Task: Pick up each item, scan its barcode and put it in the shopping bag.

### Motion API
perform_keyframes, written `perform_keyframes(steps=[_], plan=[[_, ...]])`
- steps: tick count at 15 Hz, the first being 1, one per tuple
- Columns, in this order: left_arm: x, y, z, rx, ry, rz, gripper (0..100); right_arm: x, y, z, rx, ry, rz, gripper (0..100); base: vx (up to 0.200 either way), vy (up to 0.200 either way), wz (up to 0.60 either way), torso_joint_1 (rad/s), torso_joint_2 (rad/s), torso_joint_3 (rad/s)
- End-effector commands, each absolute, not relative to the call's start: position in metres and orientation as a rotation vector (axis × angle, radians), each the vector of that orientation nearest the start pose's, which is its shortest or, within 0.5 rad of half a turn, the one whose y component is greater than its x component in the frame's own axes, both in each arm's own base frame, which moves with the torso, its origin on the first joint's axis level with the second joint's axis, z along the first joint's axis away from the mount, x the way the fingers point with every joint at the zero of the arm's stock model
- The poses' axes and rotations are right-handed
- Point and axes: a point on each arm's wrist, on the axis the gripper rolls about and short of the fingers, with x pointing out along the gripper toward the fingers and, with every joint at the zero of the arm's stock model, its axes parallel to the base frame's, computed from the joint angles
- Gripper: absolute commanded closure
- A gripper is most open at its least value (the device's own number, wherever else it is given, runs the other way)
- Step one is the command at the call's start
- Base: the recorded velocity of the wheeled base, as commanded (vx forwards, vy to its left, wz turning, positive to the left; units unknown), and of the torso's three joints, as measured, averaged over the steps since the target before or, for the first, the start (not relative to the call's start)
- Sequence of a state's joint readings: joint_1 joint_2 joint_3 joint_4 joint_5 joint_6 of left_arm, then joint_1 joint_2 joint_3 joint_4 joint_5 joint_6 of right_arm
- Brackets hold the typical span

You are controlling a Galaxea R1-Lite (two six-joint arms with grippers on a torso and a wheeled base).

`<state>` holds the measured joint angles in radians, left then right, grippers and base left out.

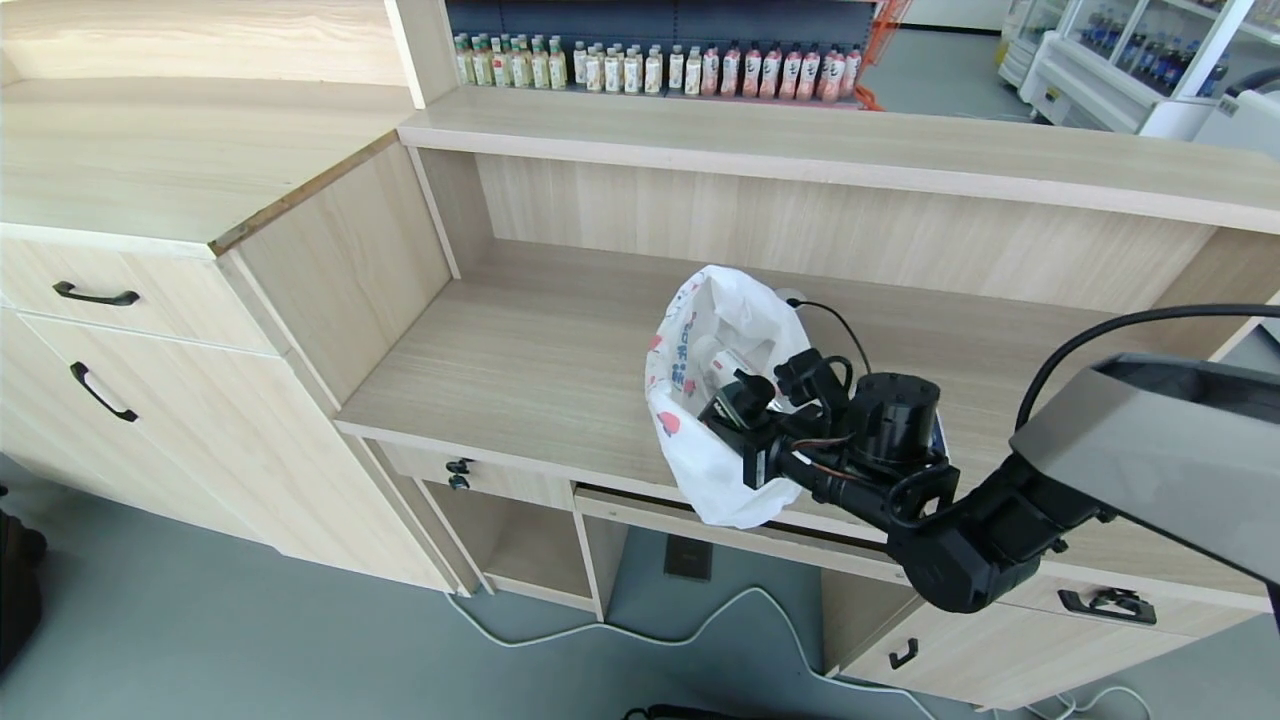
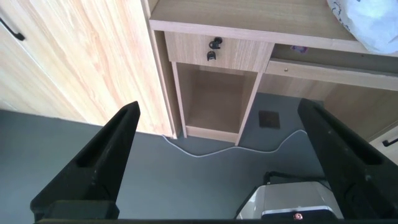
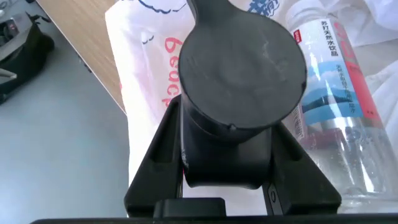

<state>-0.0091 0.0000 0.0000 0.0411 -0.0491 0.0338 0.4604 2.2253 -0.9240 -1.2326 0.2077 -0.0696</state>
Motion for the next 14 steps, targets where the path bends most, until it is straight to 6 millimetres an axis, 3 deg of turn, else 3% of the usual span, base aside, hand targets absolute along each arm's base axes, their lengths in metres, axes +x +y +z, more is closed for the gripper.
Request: perform_keyframes(steps=[1,8,9,11,14], plan=[[-0.023,-0.001,0.071,0.033,0.042,-0.059,0,0.362,0.182,0.072,-0.08,0.074,0.664,100,0.0,0.0,0.0,0.0,0.0,0.0],[-0.023,-0.001,0.071,0.033,0.042,-0.059,0,0.365,0.174,0.065,-0.116,0.088,0.648,100,0.0,0.0,0.0,0.0,0.0,0.0],[-0.023,-0.001,0.071,0.034,0.042,-0.059,0,0.366,0.173,0.064,-0.119,0.094,0.647,0,0.0,0.0,0.0,0.0,0.0,0.0],[-0.023,-0.001,0.071,0.033,0.042,-0.059,0,0.366,0.171,0.072,-0.114,0.088,0.642,0,0.0,0.0,0.0,0.0,0.0,0.0],[-0.023,-0.001,0.071,0.033,0.042,-0.059,0,0.36,0.159,0.103,-0.097,0.026,0.637,0,0.0,0.0,0.0,0.0,0.0,0.0]])
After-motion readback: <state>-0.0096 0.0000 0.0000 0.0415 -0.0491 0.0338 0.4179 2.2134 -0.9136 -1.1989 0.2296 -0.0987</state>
